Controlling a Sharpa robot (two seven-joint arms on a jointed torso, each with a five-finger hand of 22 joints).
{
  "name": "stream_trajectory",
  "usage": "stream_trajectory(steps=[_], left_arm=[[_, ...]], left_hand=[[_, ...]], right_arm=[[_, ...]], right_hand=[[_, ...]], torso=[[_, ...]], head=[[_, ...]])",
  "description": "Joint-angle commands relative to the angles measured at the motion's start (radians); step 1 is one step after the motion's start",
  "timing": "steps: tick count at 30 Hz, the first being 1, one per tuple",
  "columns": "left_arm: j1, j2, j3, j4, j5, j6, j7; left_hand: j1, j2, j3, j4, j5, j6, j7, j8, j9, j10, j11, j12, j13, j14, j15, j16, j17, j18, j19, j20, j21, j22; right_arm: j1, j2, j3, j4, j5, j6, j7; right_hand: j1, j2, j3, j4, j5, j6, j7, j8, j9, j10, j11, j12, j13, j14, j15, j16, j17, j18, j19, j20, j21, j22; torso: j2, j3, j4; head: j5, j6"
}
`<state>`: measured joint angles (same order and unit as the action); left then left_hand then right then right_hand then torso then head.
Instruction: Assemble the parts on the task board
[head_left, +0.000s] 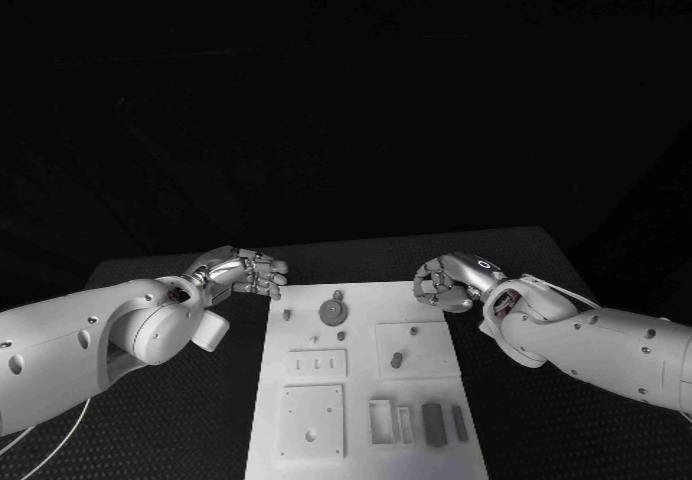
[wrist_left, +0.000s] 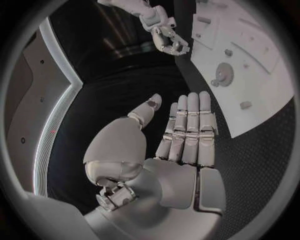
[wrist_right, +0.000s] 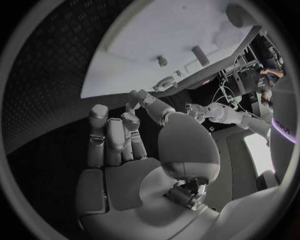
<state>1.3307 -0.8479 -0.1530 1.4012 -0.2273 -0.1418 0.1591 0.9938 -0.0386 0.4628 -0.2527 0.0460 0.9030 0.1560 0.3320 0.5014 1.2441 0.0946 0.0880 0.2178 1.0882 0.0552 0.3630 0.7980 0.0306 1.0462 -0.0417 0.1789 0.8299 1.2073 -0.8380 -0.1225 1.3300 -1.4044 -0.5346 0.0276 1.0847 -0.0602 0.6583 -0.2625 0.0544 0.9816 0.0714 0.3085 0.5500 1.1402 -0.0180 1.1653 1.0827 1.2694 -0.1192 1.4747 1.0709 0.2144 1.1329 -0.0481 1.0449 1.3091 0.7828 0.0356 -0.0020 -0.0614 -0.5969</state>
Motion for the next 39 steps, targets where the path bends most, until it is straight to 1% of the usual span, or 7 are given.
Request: stream_trajectory(steps=[1, 4, 8, 17, 20, 27, 39], left_arm=[[0.001, 0.008, 0.001, 0.009, -0.095, 0.038, -0.082], [0.002, 0.018, 0.001, 0.023, -0.121, 0.025, -0.121], [0.005, 0.041, 0.001, 0.038, -0.135, 0.0, -0.173], [0.006, 0.103, 0.001, 0.055, -0.17, -0.033, -0.254], [0.006, 0.119, 0.0, 0.054, -0.17, -0.047, -0.28], [0.005, 0.143, -0.002, 0.055, -0.164, -0.039, -0.28], [0.005, 0.161, -0.002, 0.051, -0.161, -0.024, -0.295]], left_hand=[[-0.018, -0.006, -0.005, 0.01, 0.004, 0.009, -0.003, 0.003, 0.002, 0.01, -0.003, 0.007, 0.005, 0.008, -0.003, 0.005, 0.007, 0.019, 0.008, -0.003, 0.005, 0.004], [-0.036, -0.008, -0.011, 0.023, 0.004, 0.015, -0.005, 0.002, 0.001, 0.025, -0.01, 0.013, 0.014, 0.02, -0.009, 0.012, 0.022, 0.021, 0.017, -0.008, 0.01, 0.011], [-0.041, -0.008, -0.011, 0.027, 0.003, 0.019, -0.007, -0.001, 0.0, 0.039, -0.018, 0.019, 0.026, 0.031, -0.017, 0.021, 0.043, 0.021, 0.028, -0.015, 0.017, 0.02], [-0.058, -0.033, -0.016, 0.034, 0.004, 0.004, 0.002, -0.022, -0.013, 0.059, -0.028, 0.027, 0.055, 0.046, -0.028, 0.032, 0.084, 0.019, 0.043, -0.027, 0.029, 0.041], [-0.062, -0.034, -0.014, 0.039, 0.004, 0.007, 0.001, -0.022, -0.014, 0.062, -0.03, 0.029, 0.062, 0.049, -0.03, 0.033, 0.092, 0.018, 0.046, -0.029, 0.03, 0.044], [-0.072, -0.031, -0.012, 0.051, 0.003, 0.013, -0.001, -0.022, -0.017, 0.066, -0.032, 0.03, 0.074, 0.053, -0.033, 0.033, 0.105, 0.017, 0.049, -0.033, 0.032, 0.051], [-0.086, -0.03, -0.013, 0.063, 0.003, 0.016, -0.002, -0.024, -0.02, 0.064, -0.032, 0.028, 0.083, 0.053, -0.034, 0.029, 0.115, 0.016, 0.048, -0.034, 0.031, 0.055]], right_arm=[[0.012, 0.007, -0.001, 0.022, -0.019, 0.022, -0.041], [0.03, 0.019, -0.001, 0.049, -0.021, 0.043, -0.062], [0.043, 0.038, -0.001, 0.081, -0.024, 0.071, -0.082], [0.044, 0.083, -0.001, 0.137, -0.043, 0.096, -0.122], [0.044, 0.095, -0.001, 0.149, -0.048, 0.098, -0.127], [0.044, 0.125, -0.001, 0.166, -0.05, 0.103, -0.126], [0.044, 0.151, 0.0, 0.18, -0.059, 0.104, -0.123]], right_hand=[[-0.003, 0.006, 0.001, -0.005, 0.002, 0.068, 0.017, 0.024, 0.031, 0.002, -0.003, -0.001, 0.001, 0.011, 0.0, 0.003, 0.001, 0.047, 0.003, -0.004, 0.004, 0.013], [-0.004, 0.006, 0.001, -0.005, 0.002, 0.069, 0.016, 0.024, 0.032, 0.002, -0.003, -0.001, 0.001, 0.011, 0.0, 0.003, 0.001, 0.047, 0.003, -0.004, 0.004, 0.013], [-0.004, 0.006, 0.001, -0.006, 0.003, 0.069, 0.016, 0.024, 0.032, 0.002, -0.003, -0.001, 0.001, 0.011, 0.0, 0.003, 0.0, 0.047, 0.003, -0.004, 0.004, 0.013], [-0.006, 0.006, 0.001, -0.007, 0.002, 0.069, 0.016, 0.024, 0.032, 0.003, -0.003, -0.002, 0.001, 0.01, -0.001, 0.003, -0.001, 0.047, 0.003, -0.004, 0.004, 0.012], [-0.006, 0.006, 0.001, -0.007, 0.002, 0.069, 0.016, 0.024, 0.032, 0.003, -0.003, -0.002, 0.001, 0.011, -0.001, 0.003, -0.001, 0.047, 0.003, -0.004, 0.004, 0.012], [-0.006, 0.006, 0.002, -0.008, 0.003, 0.07, 0.015, 0.024, 0.033, 0.003, -0.004, -0.002, 0.001, 0.011, -0.001, 0.003, -0.001, 0.047, 0.003, -0.004, 0.004, 0.012], [-0.007, 0.007, 0.002, -0.01, 0.003, 0.069, 0.015, 0.024, 0.033, 0.003, -0.004, -0.002, 0.001, 0.011, -0.001, 0.003, -0.001, 0.047, 0.004, -0.005, 0.004, 0.012]], torso=[[-0.002, -0.0007, -0.0001], [-0.003, -0.0011, -0.0002], [-0.011, -0.0036, -0.0019], [-0.028, -0.0085, -0.0021], [-0.034, -0.0096, -0.0039], [-0.042, -0.0097, -0.0084], [-0.04, -0.0094, -0.0076]], head=[[0.001, 0.006], [0.003, 0.011], [0.013, 0.014], [0.029, 0.015], [0.035, 0.014], [0.036, 0.012], [0.038, 0.007]])
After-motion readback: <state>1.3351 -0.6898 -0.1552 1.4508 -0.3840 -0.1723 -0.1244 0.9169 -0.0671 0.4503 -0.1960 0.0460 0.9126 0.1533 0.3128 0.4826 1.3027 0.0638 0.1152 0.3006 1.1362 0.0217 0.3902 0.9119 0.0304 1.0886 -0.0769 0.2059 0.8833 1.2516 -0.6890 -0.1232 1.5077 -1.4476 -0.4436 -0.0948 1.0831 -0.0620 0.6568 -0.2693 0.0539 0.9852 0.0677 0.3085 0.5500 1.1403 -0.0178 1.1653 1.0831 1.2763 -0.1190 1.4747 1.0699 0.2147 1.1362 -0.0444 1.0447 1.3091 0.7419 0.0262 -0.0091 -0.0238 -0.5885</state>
